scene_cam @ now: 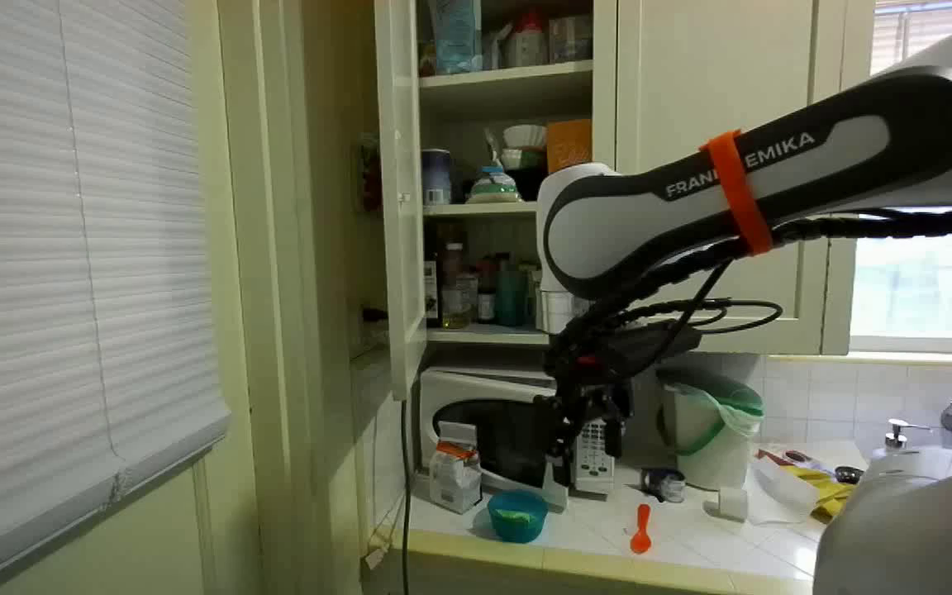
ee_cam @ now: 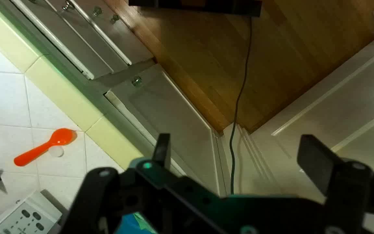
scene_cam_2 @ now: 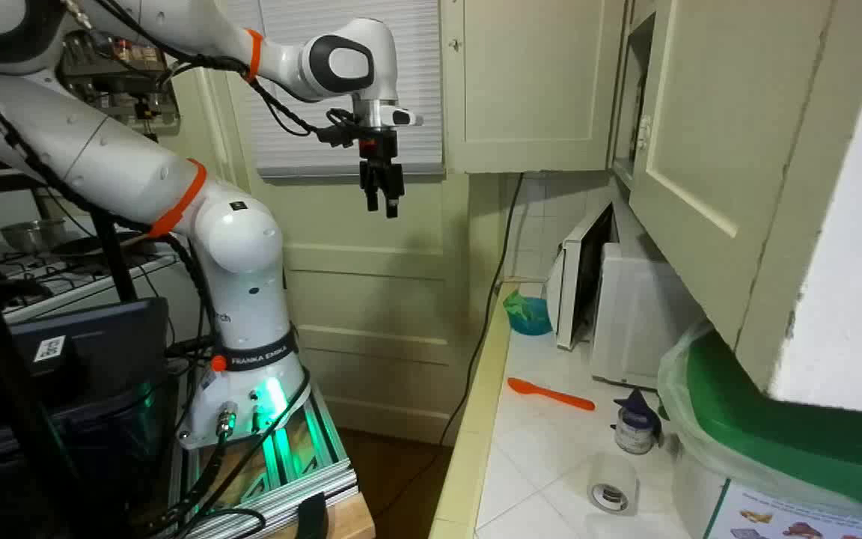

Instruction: Move the white packet to the counter.

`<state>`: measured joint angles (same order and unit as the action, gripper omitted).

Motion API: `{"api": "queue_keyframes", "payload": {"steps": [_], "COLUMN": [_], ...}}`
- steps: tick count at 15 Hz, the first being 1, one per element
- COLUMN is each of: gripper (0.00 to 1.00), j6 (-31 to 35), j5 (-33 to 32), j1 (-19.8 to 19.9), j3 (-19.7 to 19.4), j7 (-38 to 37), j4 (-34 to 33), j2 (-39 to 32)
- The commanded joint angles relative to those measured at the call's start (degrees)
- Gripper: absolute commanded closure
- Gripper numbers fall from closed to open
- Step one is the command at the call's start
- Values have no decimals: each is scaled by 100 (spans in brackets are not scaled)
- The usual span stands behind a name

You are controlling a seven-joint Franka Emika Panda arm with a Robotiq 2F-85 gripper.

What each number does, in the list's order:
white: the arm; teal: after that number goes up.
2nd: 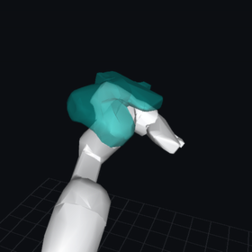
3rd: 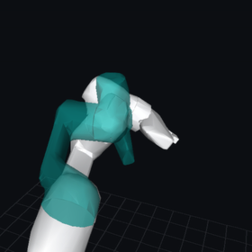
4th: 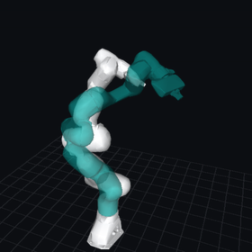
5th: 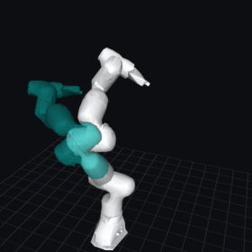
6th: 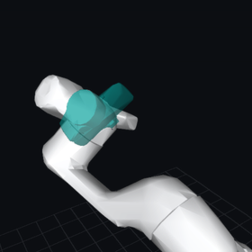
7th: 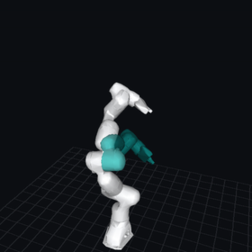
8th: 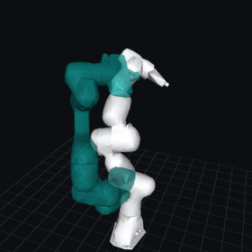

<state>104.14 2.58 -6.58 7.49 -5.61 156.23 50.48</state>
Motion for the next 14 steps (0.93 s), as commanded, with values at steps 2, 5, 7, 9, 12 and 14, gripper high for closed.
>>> {"api": "queue_keyframes", "payload": {"steps": [2, 5, 7, 9, 12, 14], "gripper": [0, 0, 0, 0, 0, 0], "j6": [-11, -11, 304, 407, 622, 947], "j5": [5, 5, -194, -327, -387, -512], "j1": [9, 9, 324, 518, 880, 1104], "j3": [8, 8, 12, -115, -192, -144], "j7": [6, 6, -316, -361, -579, -732], "j4": [-9, -9, -201, -676, -1603, -2138], "j2": [-8, -14, 156, 128, -180, -349]}}
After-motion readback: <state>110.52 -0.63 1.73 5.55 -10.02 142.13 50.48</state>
